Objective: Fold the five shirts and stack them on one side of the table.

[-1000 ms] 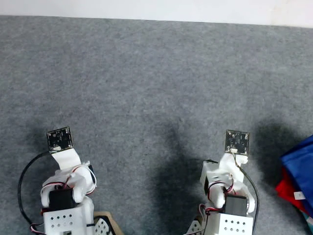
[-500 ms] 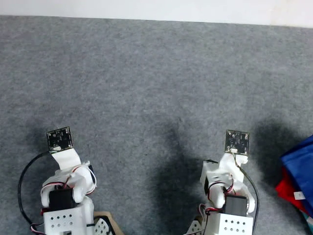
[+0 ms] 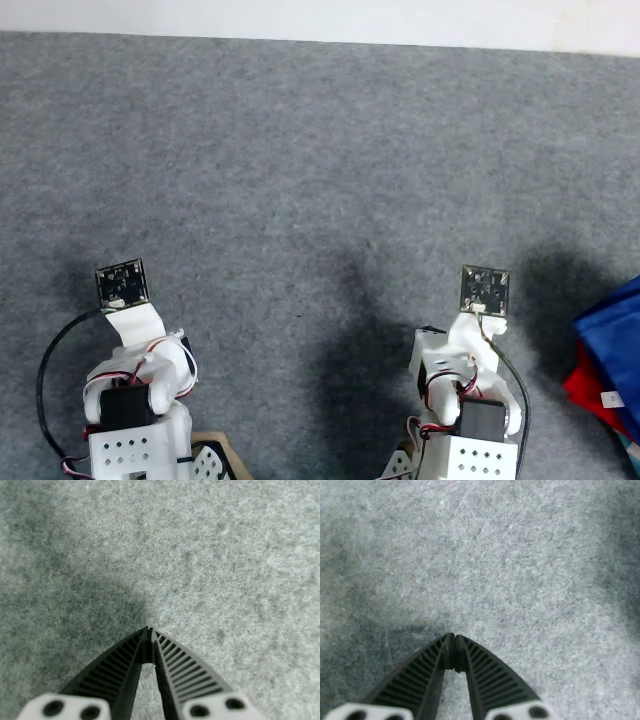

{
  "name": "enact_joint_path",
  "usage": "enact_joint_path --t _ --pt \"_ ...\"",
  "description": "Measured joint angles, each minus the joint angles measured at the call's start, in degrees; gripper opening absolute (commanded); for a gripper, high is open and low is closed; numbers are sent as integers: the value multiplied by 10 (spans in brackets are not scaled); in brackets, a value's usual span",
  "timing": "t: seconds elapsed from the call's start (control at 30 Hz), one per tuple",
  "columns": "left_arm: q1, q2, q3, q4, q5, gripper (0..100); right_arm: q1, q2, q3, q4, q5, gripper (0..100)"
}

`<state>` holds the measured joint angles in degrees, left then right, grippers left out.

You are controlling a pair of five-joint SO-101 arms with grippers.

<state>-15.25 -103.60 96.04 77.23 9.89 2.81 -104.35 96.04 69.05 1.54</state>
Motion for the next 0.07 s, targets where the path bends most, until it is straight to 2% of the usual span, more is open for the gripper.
enact_joint_path --t 0.07 --pt "0 0 0 0 0 7 0 0 0 0 0 6"
